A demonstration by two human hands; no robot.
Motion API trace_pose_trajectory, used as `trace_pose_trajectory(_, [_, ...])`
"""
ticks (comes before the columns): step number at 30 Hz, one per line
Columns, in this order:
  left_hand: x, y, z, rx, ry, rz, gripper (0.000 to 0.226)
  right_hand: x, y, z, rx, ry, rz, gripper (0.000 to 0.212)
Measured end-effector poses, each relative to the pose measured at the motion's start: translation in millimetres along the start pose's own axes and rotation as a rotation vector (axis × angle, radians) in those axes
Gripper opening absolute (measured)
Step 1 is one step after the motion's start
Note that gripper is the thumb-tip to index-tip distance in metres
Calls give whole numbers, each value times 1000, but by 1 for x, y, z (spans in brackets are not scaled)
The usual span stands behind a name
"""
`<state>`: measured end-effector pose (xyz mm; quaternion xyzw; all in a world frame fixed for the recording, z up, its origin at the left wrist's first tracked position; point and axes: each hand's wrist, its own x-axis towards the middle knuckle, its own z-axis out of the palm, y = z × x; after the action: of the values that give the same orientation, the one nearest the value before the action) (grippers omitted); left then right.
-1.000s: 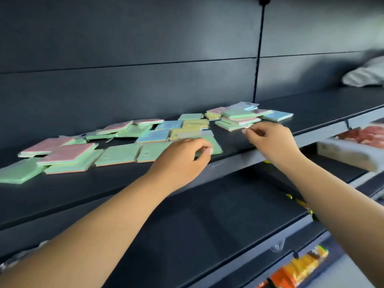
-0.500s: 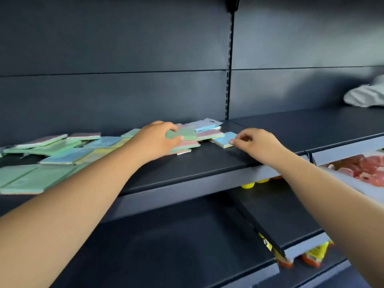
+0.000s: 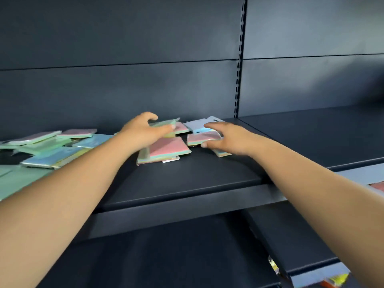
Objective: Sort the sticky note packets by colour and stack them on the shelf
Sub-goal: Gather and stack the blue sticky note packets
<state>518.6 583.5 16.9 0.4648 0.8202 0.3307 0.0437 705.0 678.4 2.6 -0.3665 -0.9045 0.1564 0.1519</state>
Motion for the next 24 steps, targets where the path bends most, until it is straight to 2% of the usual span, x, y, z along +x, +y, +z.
trace_pose_trajectory(3, [9,-16,-29,-18,71,-45,64,11,3,5,-65,-68,0,50])
trace_pose_trajectory(6, [15,-34,-45,29,38,-119,68,14,9,2,-2,122,-2,28])
trace_pose_trajectory(8, [15,-47,-45,137,-20,-163,71,16,11,-4,347,261,65,28])
trace_pose_trajectory(10, [12,-59,-41,228,-67,-172,71,15,10,-8,770,270,137,26])
trace_pose_trajectory(12, [11,-72,-37,229,-112,-183,68,15,10,-8,876,245,158,24])
trace_pose_trajectory(14, [12,-78,-39,145,-164,-216,73,18,6,-6,812,282,139,26])
trace_pose_trajectory(16, [14,-76,-45,50,-192,-249,80,21,-5,-4,610,361,40,28])
trace_pose_trajectory(17, [17,-74,-49,42,-186,-243,81,20,-16,-1,477,342,-42,27])
trace_pose_trajectory(19, [21,-67,-57,14,-164,-195,73,18,-42,11,203,140,-194,34])
trace_pose_trajectory(21, [22,-59,-61,-38,-166,-140,64,18,-61,27,61,-83,-223,49])
trace_pose_trajectory(24, [26,-48,-58,-12,-214,-10,60,24,-69,21,213,-137,-147,52])
